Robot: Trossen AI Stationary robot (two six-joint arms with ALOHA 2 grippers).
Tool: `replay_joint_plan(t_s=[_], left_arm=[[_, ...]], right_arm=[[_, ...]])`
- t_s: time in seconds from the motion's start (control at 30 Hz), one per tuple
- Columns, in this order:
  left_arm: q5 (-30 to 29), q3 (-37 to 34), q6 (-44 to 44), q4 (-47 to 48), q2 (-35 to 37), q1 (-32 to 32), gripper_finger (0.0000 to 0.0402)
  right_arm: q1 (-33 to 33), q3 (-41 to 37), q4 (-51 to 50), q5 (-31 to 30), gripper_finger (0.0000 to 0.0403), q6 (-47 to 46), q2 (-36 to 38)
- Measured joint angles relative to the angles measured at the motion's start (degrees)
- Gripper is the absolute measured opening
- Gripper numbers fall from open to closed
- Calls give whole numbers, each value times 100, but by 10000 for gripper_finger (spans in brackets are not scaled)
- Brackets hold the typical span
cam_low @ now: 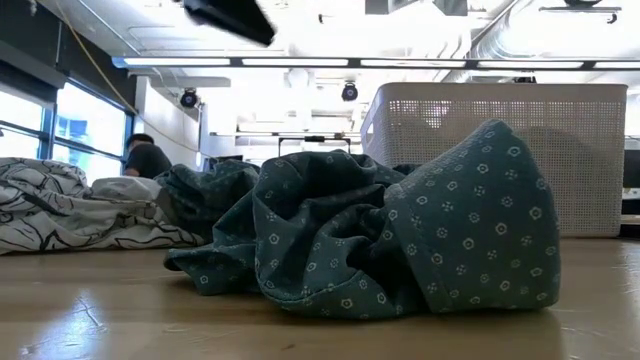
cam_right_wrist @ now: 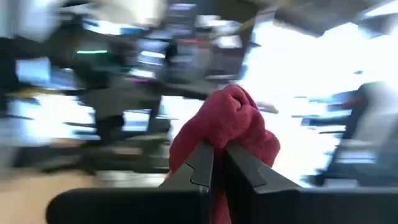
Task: Sort clothes
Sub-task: Put the red socks into the white laundry bin, then put the green polo shirt into the white laundry bin
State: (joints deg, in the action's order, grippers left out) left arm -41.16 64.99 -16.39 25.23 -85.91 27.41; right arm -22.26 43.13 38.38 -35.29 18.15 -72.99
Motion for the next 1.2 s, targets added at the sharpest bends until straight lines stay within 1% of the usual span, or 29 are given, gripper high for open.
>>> replay_joint_plan(t_s=[0.1,0.17,0.23,0.3,0.37,0.4,0.47,0.5,0.63,0.77,0.9,0.97,1.03,1.07,1.1,1.17,1.2], left_arm=[[-444,0,-901,718,1,140,130],[-668,0,-1310,964,-19,237,128],[-900,0,-1469,1045,-20,341,127],[-1050,0,-1490,1035,-18,416,127],[-1165,0,-1500,1035,-18,493,127],[-1217,0,-1506,1031,-18,525,127],[-1256,0,-1508,1027,-18,575,127],[-1254,0,-1508,1026,-18,587,127],[-1258,0,-1510,1024,-18,615,127],[-1264,0,-1554,1026,-18,613,127],[-1265,0,-1562,1024,-18,613,127],[-1251,0,-1598,1026,-18,613,127],[-1251,0,-1600,1026,-18,613,127],[-1251,0,-1600,1026,-18,613,127],[-1250,0,-1600,1026,-18,613,127],[-1251,0,-1600,1026,-18,613,127],[-1251,0,-1600,1026,-18,613,127]], right_arm=[[44,0,-14,-1390,15,1619,572],[294,4,-4,-2216,15,2640,911],[689,4,-78,-2854,15,3135,1178],[1168,4,-295,-3607,16,3189,1438],[1621,4,-516,-4617,23,2978,1655],[1825,4,-728,-4994,29,2852,1759],[2087,4,-1206,-5400,46,2456,1909],[2165,4,-1440,-5457,57,2220,1973],[2282,4,-2106,-5456,106,1662,2145],[2245,4,-2212,-5161,142,1635,2241],[2278,4,-2336,-5114,155,1561,2349],[2304,4,-2533,-5097,156,1311,2422],[2286,4,-2883,-4924,156,913,2493],[2260,4,-3136,-4688,156,592,2529],[2220,4,-3480,-4254,156,144,2573],[2218,4,-4292,-2850,156,-940,2672],[2296,3,-4661,-2019,156,-1509,2696]])
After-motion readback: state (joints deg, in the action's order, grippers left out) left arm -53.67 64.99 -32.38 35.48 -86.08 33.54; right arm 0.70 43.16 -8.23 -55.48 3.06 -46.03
